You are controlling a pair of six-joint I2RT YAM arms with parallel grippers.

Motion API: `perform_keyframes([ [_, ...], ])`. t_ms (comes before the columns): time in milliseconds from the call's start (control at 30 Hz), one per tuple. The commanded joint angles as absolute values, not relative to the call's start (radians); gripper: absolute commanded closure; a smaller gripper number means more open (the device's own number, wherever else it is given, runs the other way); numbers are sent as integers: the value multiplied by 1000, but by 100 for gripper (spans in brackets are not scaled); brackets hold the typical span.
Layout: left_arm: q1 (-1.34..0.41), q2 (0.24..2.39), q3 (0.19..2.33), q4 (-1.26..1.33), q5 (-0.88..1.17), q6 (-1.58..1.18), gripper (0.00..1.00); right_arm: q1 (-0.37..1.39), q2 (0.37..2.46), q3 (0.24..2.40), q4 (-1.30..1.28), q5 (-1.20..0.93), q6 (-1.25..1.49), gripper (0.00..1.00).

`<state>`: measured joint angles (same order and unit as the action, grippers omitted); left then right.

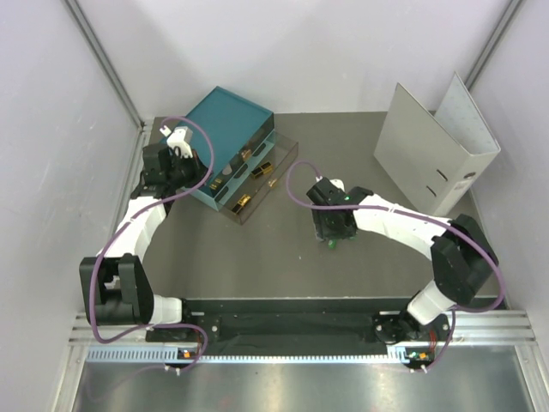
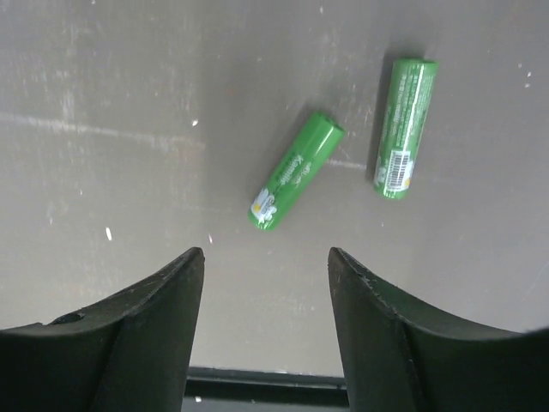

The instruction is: Organize the makeup

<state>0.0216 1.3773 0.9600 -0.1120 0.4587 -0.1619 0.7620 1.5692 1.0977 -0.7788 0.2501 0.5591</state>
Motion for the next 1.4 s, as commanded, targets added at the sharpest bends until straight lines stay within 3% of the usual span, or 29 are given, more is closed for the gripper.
perform_keyframes([
  [0,5,1457,871,-479,503,-149,100,738,1594,1081,-683,261,569,41],
  [167,3,1451,865,-480,499,-147,100,729,1712,1106,-661,265,554,53],
  [433,3,1437,864,-486,489,-146,100,723,1802,1164,-658,259,558,57],
  [533,3,1442,865,-486,486,-146,100,718,1809,1158,-637,239,546,75],
  [567,3,1443,865,-485,489,-146,100,716,1813,1161,-632,235,545,86],
  [667,3,1447,870,-486,486,-144,100,718,1836,1190,-635,226,525,94],
  [967,5,1450,882,-492,472,-146,100,718,1838,1428,-650,154,448,95],
  [1367,3,1459,902,-495,465,-160,100,716,2074,1961,-707,6,399,94],
])
